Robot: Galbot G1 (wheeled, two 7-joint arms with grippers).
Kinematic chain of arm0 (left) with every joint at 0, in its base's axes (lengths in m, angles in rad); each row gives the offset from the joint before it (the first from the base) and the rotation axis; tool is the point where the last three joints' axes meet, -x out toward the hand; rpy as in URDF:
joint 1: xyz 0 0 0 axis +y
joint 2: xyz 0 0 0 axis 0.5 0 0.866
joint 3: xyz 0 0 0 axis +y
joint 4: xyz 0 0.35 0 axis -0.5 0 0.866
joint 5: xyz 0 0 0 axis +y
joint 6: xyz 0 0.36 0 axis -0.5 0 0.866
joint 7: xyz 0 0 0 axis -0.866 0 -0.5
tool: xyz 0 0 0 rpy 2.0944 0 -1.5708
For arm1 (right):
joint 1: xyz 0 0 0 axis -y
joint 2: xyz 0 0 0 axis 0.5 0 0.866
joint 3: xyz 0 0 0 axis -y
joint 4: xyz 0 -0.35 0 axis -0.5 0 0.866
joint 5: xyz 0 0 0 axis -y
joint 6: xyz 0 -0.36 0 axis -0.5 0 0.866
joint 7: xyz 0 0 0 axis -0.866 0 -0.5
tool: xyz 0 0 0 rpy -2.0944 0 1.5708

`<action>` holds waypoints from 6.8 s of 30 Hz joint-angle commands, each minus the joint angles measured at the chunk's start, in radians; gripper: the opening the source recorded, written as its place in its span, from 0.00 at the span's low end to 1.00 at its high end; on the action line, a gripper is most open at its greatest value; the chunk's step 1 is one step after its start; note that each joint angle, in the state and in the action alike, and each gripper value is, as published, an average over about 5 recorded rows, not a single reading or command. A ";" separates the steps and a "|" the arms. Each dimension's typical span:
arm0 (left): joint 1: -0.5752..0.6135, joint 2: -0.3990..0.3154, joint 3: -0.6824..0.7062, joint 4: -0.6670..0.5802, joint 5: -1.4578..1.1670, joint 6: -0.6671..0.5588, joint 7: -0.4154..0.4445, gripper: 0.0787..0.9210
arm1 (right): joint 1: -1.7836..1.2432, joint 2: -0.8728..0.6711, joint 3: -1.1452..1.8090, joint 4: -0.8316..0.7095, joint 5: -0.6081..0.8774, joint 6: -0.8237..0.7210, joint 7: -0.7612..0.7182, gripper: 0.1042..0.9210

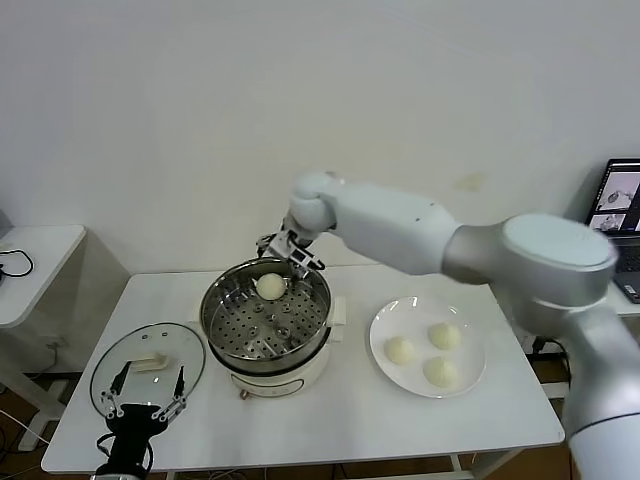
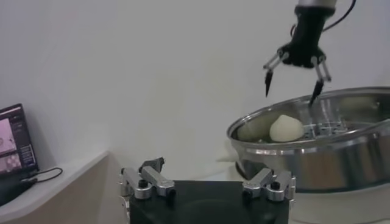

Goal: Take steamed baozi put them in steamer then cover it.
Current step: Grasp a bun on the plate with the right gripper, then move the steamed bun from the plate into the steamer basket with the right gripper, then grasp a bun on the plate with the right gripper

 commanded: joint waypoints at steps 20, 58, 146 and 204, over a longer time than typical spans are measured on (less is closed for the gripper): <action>-0.004 0.041 0.001 -0.025 -0.002 0.013 0.007 0.88 | -0.220 -0.756 0.131 0.472 0.057 -0.422 -0.049 0.88; -0.014 0.031 -0.024 0.012 -0.004 0.025 0.010 0.88 | -0.560 -0.385 0.300 0.075 -0.201 -0.340 -0.074 0.88; -0.025 0.007 -0.036 -0.013 -0.005 0.016 0.004 0.88 | -0.182 0.216 0.119 -0.041 0.349 -0.524 0.198 0.65; -0.022 0.002 -0.032 -0.017 -0.005 0.004 0.000 0.88 | -0.055 0.026 0.084 0.115 0.311 -0.615 0.043 0.88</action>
